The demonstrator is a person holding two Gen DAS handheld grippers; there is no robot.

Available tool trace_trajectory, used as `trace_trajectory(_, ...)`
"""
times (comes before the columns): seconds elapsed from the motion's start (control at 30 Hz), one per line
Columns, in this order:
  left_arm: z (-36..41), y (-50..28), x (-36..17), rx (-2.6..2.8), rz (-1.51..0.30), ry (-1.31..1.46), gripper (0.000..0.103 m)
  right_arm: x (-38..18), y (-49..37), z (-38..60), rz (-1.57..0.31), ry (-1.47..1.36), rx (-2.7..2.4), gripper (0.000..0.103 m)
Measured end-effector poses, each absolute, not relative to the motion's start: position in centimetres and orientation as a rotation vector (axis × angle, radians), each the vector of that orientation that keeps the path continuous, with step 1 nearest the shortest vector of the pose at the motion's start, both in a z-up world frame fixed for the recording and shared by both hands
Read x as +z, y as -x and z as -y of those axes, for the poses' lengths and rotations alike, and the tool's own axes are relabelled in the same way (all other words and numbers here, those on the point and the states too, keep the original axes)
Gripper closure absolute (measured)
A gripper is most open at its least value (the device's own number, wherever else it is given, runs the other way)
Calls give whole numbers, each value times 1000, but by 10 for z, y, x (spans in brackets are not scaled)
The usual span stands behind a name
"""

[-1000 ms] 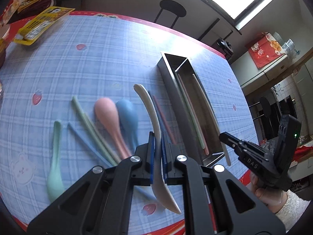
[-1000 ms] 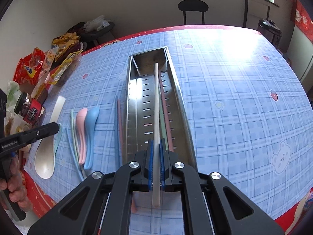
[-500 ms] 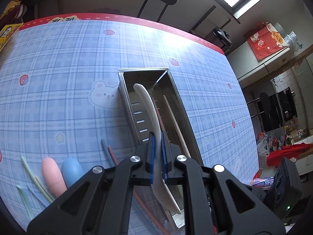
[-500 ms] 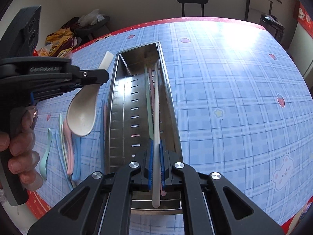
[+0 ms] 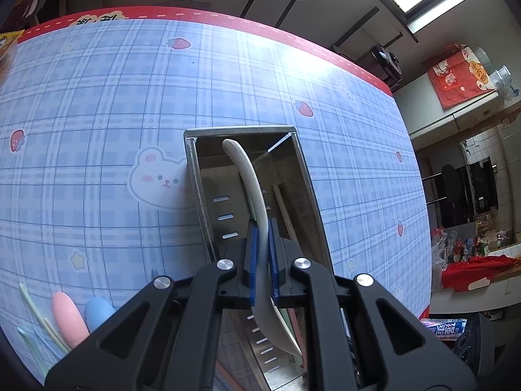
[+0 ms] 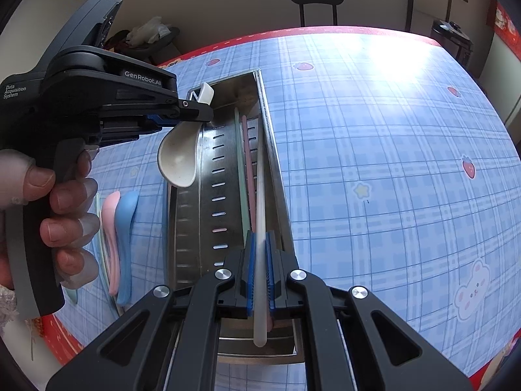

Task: Organize utensils
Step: 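Lower both utensils into the tray and open both tools, then move both open tools back toward the remaining utensils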

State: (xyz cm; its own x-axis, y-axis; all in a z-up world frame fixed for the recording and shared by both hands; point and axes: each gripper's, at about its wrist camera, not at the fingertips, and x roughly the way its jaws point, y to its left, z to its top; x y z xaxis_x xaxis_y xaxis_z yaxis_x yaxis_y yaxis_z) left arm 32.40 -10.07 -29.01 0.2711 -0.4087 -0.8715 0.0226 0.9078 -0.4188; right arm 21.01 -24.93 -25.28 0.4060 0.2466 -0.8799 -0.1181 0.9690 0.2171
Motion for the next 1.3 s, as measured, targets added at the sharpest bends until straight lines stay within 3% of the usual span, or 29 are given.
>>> trace_trajectory(0.4,106,-330,-299,-278,-1288,315,92,-258,-221,242,-1139,-101,236,96)
trace_trajectory(0.57,105,-330,-286,-304,-1263,303,82,-248,-228,236,-1118,-93,246,95)
trace_trajectory(0.63,103,-329,-275,-312,-1238,283,78,-242,-226,236,-1107,-91,246,85)
trace_trajectory(0.87,82,-304,-228,-331,-1112,222,46,-218,-214,247,-1058,-145,251,42)
trace_trajectory(0.93,72,-293,-217,-326,-1079,201,42,-210,-208,244,-1046,-145,252,29)
trace_trajectory(1.03,56,-272,-202,-298,-1038,157,16,-204,-198,246,-1036,-137,263,13)
trace_trajectory(1.1,42,-254,-195,-287,-1010,139,15,-201,-191,245,-1035,-135,269,7)
trace_trajectory(1.17,28,-237,-192,-269,-1001,125,9,-197,-183,244,-1021,-136,269,6)
trace_trajectory(1.3,-9,-198,-191,-222,-995,126,8,-195,-168,239,-1022,-124,259,6)
